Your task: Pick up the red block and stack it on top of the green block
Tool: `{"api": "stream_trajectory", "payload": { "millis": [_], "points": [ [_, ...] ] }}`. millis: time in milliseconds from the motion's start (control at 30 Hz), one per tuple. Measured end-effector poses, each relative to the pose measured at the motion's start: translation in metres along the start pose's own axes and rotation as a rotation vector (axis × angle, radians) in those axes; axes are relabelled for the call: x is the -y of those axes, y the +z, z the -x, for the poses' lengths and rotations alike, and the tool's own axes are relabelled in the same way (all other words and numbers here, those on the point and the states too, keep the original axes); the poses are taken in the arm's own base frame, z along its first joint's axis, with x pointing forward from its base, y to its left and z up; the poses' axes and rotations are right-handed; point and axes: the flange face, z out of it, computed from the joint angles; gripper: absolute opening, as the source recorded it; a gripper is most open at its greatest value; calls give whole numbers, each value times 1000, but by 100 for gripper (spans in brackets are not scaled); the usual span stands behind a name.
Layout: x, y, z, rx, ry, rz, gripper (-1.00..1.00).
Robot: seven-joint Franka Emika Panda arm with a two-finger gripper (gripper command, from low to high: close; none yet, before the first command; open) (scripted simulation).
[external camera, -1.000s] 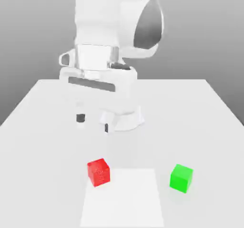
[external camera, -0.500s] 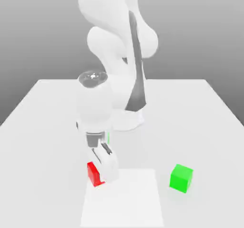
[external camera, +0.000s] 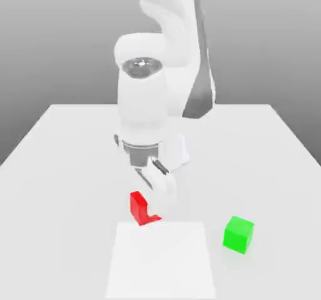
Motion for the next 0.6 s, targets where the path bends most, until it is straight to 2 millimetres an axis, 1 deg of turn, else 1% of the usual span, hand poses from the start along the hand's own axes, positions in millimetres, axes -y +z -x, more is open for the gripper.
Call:
{"api": "stream_trajectory", "payload": {
  "millis": [133, 267, 333, 500, 533, 600],
  "points": [
    [-18, -11, 66, 1, 8, 0, -100],
    [-50, -21, 130, 0, 13, 1, -100],
    [-57, -12, 143, -1, 12, 0, -100],
    [-58, 34, 145, -1, 16, 0, -100],
    [-59, 40, 145, 0, 15, 1, 100],
    [-59, 40, 145, 0, 15, 1, 100]
  ]
}}
